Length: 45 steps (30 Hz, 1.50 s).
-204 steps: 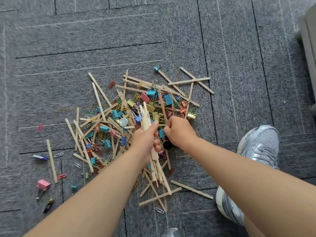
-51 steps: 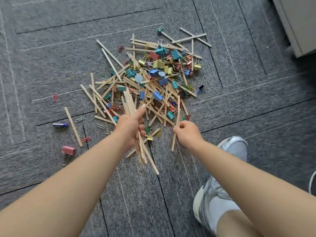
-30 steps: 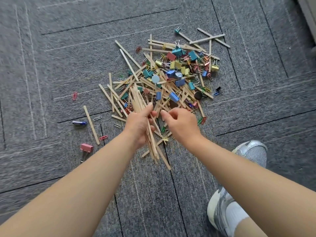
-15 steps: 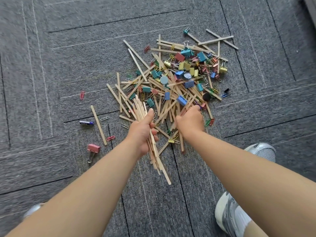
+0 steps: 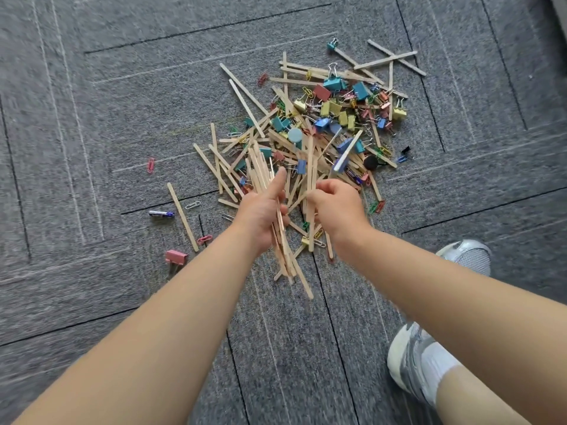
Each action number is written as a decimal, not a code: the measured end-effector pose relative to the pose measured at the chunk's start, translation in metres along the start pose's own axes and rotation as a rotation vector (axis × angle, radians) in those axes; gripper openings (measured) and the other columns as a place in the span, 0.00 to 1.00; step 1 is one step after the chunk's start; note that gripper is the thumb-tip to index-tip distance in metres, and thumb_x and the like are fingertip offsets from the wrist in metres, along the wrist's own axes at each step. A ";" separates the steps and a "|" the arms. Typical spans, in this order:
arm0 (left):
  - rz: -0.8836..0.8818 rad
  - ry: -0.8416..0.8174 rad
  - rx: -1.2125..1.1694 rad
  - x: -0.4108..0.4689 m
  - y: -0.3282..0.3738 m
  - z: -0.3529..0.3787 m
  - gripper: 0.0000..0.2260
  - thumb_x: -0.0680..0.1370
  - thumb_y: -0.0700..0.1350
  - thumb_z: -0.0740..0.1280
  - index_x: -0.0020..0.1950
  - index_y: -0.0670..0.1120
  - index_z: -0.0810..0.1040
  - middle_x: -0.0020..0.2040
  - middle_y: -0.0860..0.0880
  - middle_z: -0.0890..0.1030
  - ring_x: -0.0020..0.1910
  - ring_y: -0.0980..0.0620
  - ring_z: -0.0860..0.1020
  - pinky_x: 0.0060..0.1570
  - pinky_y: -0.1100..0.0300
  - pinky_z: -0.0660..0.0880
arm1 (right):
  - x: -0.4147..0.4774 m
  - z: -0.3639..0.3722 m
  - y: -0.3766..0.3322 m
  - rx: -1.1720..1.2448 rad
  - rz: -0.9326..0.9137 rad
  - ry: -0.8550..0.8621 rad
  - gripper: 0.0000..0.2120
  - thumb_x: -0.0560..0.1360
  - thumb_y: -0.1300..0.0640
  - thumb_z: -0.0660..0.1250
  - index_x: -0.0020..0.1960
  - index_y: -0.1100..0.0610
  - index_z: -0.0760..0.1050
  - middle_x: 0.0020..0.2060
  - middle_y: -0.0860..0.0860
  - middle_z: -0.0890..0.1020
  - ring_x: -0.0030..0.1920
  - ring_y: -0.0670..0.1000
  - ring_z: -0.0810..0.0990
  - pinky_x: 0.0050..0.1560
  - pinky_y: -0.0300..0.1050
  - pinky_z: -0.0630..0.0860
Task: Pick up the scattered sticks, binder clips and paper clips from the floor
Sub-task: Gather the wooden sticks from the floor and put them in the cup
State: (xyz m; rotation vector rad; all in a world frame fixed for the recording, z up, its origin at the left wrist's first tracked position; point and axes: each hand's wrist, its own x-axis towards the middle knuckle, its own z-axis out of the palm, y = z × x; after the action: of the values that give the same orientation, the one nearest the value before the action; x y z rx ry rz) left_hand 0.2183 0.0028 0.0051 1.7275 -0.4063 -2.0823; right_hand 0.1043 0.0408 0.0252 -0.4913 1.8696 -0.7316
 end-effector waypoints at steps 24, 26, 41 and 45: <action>-0.047 0.049 -0.209 0.011 -0.007 -0.016 0.14 0.77 0.52 0.65 0.47 0.40 0.74 0.35 0.48 0.78 0.35 0.51 0.81 0.48 0.46 0.80 | 0.031 -0.013 0.060 -0.959 -0.323 -0.049 0.03 0.76 0.60 0.65 0.48 0.59 0.72 0.45 0.54 0.78 0.47 0.56 0.77 0.45 0.50 0.76; -0.069 0.044 -0.183 0.011 -0.006 -0.016 0.15 0.76 0.51 0.66 0.47 0.39 0.73 0.37 0.46 0.79 0.33 0.51 0.82 0.43 0.48 0.81 | 0.031 -0.016 0.060 -0.887 -0.269 -0.062 0.04 0.75 0.62 0.64 0.48 0.58 0.69 0.41 0.54 0.78 0.43 0.56 0.78 0.42 0.51 0.76; -0.072 -0.012 -0.128 0.009 -0.007 -0.007 0.21 0.69 0.54 0.72 0.49 0.38 0.73 0.33 0.51 0.72 0.22 0.59 0.65 0.19 0.67 0.67 | 0.030 0.005 -0.012 0.076 -0.122 -0.153 0.15 0.71 0.71 0.68 0.54 0.60 0.72 0.42 0.52 0.78 0.42 0.49 0.80 0.47 0.44 0.80; -0.017 -0.066 -0.108 0.007 -0.006 -0.005 0.29 0.64 0.61 0.69 0.53 0.38 0.75 0.31 0.51 0.74 0.23 0.59 0.66 0.20 0.67 0.67 | 0.026 0.008 -0.018 0.271 0.049 -0.272 0.11 0.72 0.72 0.68 0.53 0.63 0.72 0.42 0.57 0.80 0.39 0.53 0.84 0.42 0.45 0.82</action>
State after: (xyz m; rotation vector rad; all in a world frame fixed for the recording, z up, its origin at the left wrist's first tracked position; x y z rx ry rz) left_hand 0.2218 0.0047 -0.0050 1.6099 -0.2933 -2.1364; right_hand 0.1013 0.0097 0.0176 -0.3498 1.4986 -0.8272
